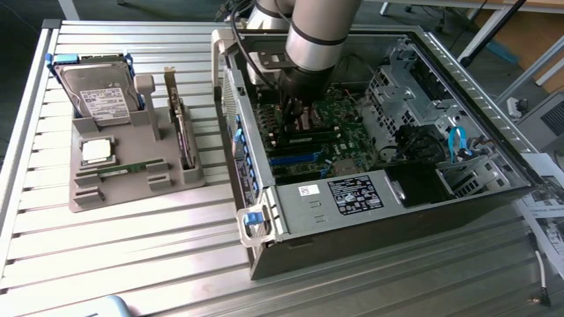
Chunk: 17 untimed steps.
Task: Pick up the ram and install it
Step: 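Press down the ram until it locks into place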
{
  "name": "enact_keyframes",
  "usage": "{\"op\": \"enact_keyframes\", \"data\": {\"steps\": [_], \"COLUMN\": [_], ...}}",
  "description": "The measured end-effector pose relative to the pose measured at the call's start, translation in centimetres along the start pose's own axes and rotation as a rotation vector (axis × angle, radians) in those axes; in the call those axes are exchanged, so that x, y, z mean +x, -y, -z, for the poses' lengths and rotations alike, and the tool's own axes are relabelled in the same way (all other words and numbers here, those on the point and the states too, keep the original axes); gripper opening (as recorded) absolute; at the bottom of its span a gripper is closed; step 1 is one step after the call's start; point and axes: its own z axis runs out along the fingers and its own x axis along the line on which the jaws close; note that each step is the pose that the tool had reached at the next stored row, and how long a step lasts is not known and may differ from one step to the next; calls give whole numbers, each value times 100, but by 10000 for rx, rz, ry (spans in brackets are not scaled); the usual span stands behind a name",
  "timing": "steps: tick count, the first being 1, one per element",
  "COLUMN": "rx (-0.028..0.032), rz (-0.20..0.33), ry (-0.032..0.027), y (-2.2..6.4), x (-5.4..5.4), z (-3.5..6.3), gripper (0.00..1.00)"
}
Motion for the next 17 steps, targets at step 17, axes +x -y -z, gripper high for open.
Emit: {"op": "enact_keyframes", "data": {"steps": [17], "rx": [1], "rz": [0], "ry": [-2], "y": [-2], "x": [-1], "z": [-32], "gripper": [11]}}
